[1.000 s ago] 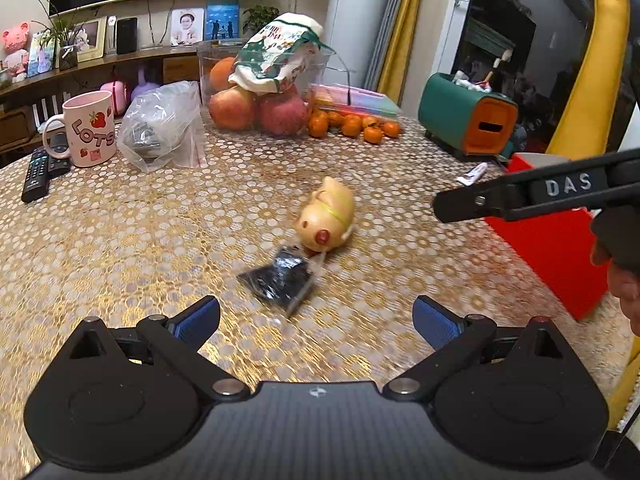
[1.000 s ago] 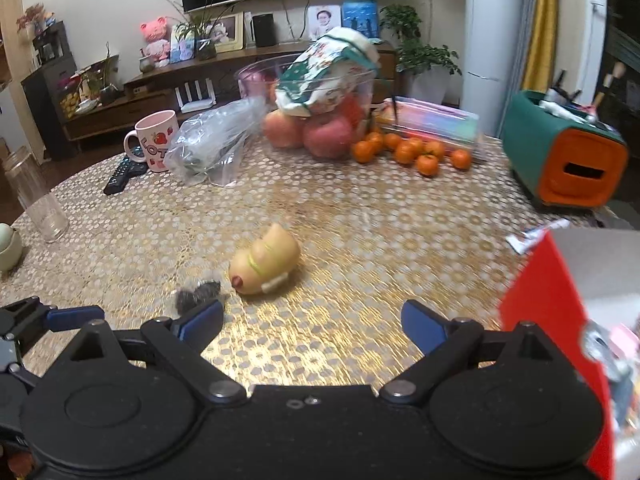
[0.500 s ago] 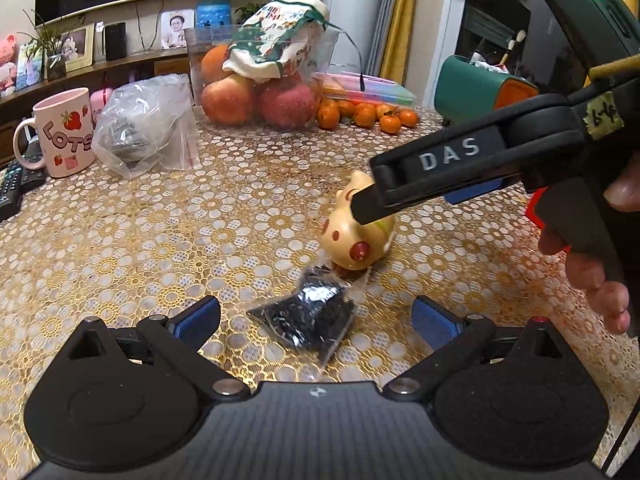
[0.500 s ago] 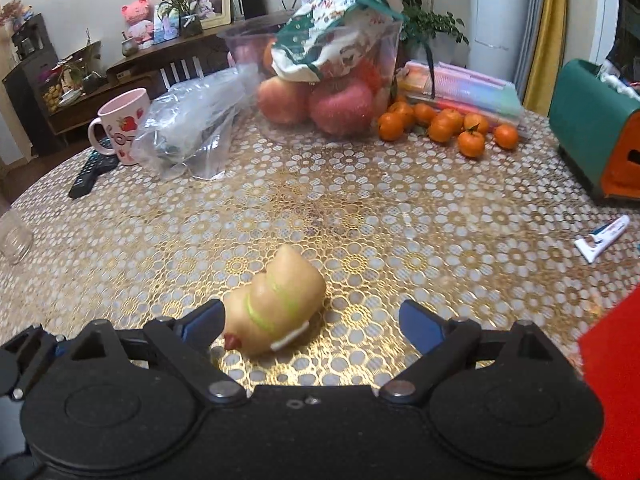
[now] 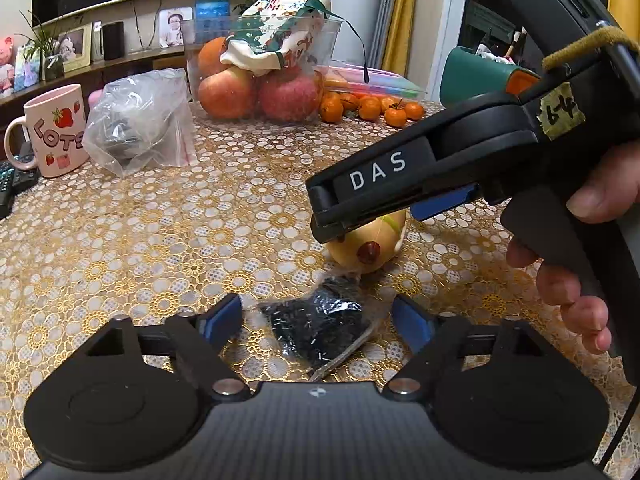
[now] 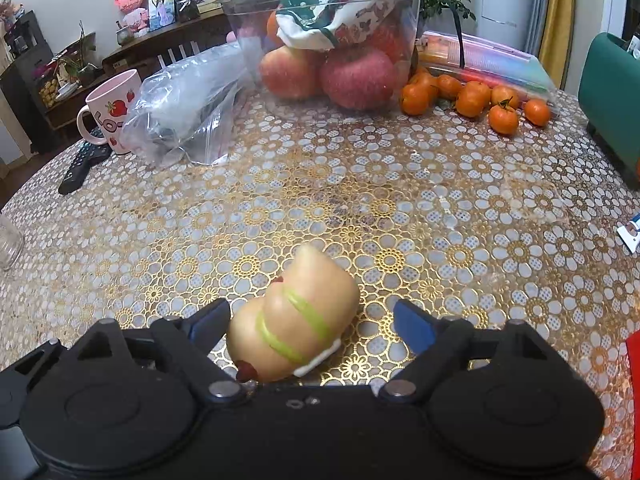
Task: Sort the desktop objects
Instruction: 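Grasp the yellow squishy toy with the right gripper while the left gripper grasps the black mesh bag, then carry the squishy toy and black mesh bag over the red box with both grippers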
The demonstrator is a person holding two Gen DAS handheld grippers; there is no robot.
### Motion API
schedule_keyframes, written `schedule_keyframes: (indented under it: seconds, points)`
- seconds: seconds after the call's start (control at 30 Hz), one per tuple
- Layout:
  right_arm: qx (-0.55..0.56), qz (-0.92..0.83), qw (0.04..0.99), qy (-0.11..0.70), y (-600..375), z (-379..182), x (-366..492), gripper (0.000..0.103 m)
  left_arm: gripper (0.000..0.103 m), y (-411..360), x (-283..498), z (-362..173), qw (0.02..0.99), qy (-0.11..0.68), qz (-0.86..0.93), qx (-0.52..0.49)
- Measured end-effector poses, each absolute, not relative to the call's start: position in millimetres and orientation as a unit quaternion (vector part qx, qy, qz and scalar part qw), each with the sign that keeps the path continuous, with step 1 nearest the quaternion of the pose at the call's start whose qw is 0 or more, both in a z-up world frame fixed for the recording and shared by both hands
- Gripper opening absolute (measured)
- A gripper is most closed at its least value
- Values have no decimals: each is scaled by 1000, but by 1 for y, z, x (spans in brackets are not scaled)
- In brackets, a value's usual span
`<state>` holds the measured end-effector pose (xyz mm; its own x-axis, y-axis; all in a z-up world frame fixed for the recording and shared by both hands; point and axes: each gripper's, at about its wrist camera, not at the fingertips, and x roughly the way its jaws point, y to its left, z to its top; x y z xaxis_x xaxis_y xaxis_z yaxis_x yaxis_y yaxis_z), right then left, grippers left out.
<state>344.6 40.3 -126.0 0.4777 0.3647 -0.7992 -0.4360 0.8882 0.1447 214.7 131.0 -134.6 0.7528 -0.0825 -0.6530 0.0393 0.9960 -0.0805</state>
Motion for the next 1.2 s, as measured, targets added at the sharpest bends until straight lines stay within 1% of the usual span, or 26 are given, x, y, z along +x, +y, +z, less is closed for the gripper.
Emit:
schedule_keyframes:
  seconds: [0.03,0.07,0.13,0.27,0.47,0.67,0.9,1.2]
  points:
    - [-40,235,858,455,41,-126,344,83,76,131,215,-134,936,350,-32,-31]
    - [-39,237,857,456,41,-126,344,81,71,132,215,-134,935,351,-31,-33]
    - [-39,239,857,455,42,-125,344,77,64,132,215,-133,935,351,-28,-35]
    - [-32,247,856,453,42,-122,341,66,54,131,213,-133,934,354,-28,-31]
    - [-31,243,859,451,37,-119,335,63,43,127,211,-130,932,359,-28,-30]
    - [-33,240,862,446,21,-111,328,62,40,123,204,-125,929,366,-30,-36]
    - [-42,245,863,441,1,-100,310,61,39,112,192,-120,926,374,-29,-38]
    - [-46,255,861,439,-28,-86,278,61,39,99,171,-99,926,374,-24,-53]
